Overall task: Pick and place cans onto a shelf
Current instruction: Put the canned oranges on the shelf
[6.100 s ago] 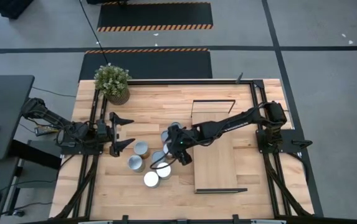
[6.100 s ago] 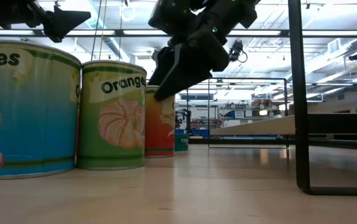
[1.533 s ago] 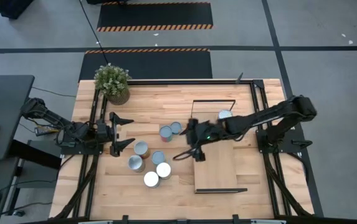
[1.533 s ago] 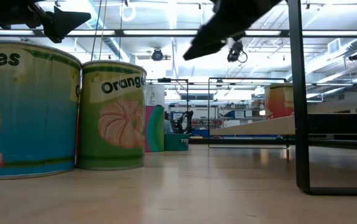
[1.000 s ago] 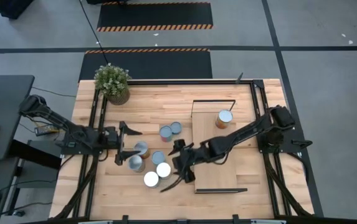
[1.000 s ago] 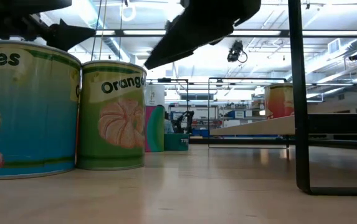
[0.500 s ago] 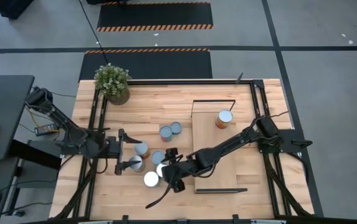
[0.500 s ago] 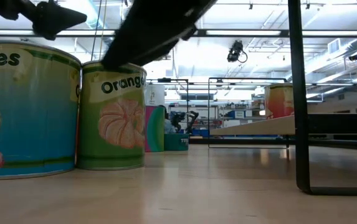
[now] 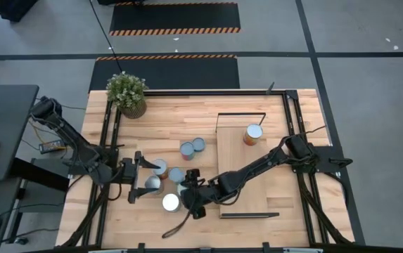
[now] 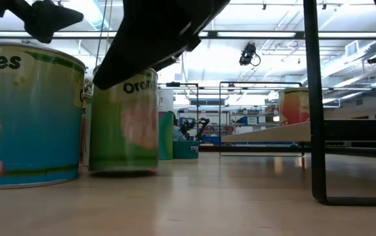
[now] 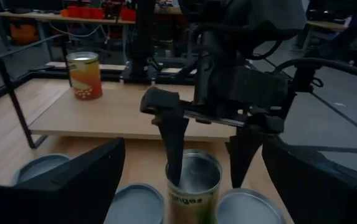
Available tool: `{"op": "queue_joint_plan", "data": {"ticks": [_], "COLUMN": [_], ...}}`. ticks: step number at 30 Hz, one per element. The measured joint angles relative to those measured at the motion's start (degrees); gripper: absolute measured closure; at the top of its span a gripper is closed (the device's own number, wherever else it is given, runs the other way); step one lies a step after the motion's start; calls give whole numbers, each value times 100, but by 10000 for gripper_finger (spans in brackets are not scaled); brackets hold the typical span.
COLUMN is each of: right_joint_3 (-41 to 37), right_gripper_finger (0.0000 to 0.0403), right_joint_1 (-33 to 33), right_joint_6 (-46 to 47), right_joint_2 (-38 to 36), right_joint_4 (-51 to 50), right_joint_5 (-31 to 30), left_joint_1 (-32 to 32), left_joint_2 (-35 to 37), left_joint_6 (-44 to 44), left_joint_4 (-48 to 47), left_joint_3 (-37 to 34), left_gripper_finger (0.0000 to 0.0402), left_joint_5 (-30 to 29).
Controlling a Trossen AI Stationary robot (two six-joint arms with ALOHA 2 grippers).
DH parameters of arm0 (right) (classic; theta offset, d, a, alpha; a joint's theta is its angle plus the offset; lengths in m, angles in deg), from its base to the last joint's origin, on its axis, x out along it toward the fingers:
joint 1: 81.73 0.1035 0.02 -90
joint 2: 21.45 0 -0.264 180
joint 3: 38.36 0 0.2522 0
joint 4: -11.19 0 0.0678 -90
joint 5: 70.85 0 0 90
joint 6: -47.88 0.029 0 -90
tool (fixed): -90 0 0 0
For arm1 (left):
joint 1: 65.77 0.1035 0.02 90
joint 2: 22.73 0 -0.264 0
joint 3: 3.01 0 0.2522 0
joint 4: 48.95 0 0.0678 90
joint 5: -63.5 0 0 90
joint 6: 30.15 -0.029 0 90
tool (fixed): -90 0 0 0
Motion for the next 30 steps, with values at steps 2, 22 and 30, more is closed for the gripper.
{"op": "queue_joint_plan", "data": {"ticks": [2, 22, 30], "right_joint_3": [-2, 632, 629], "right_gripper_finger": [11, 4, 5], "right_joint_1": [88, -223, -291], "right_joint_6": [30, 461, 442], "right_joint_2": [-2, -43, -38], "right_joint_4": [-66, -1001, -1106], "right_joint_5": [-130, 534, 564], "left_joint_1": [-66, -171, -169], "left_joint_2": [0, 0, 0], "left_joint_6": [4, 157, 159], "left_joint_4": [-8, -2, -11], "left_joint_3": [2, 2, 2], "left_gripper_finger": [17, 17, 17], "left_joint_5": [-1, 1, 1]}}
